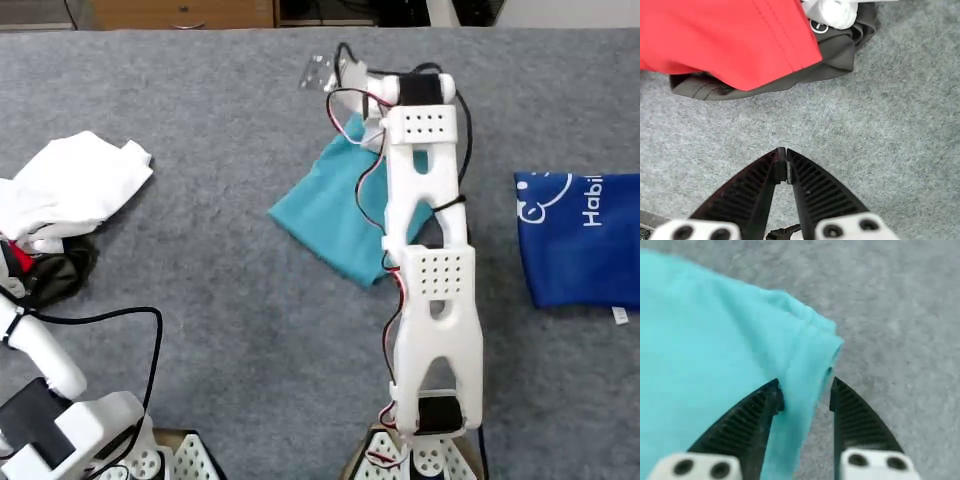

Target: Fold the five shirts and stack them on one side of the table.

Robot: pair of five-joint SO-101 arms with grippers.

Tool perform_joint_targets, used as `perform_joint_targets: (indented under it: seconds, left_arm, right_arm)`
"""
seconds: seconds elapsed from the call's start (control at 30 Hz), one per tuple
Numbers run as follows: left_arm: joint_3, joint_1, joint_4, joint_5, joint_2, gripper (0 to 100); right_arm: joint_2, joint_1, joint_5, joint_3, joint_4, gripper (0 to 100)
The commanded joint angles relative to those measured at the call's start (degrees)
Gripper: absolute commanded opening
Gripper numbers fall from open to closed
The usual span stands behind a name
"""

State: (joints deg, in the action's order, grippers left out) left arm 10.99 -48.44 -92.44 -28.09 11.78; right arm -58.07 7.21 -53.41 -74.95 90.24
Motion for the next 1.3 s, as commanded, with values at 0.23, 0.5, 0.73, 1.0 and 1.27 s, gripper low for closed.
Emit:
perform_joint_targets:
  seconds: [0.23, 0.5, 0.73, 1.0, 1.27]
  left_arm:
    - [-0.26, -0.62, 0.26, -0.44, 2.33, 2]
    - [-0.26, -0.35, 0.26, -0.44, 2.33, 2]
    - [-0.26, -0.35, 0.35, -0.44, 2.24, 2]
    - [-0.26, 0.35, 0.62, -0.44, 1.80, 2]
    - [-0.26, 2.02, 0.53, -0.18, 1.80, 2]
  right_arm:
    - [0.66, -0.92, 18.81, -9.10, 11.16, 17.6]
    - [1.01, -3.74, 45.80, -4.88, 12.22, 17.5]
    - [6.37, -3.82, 68.84, 4.70, 12.22, 17.6]
    - [23.52, -2.33, 77.19, 28.26, 11.96, 19.3]
    - [21.41, -1.45, 88.00, 35.21, 11.16, 45.4]
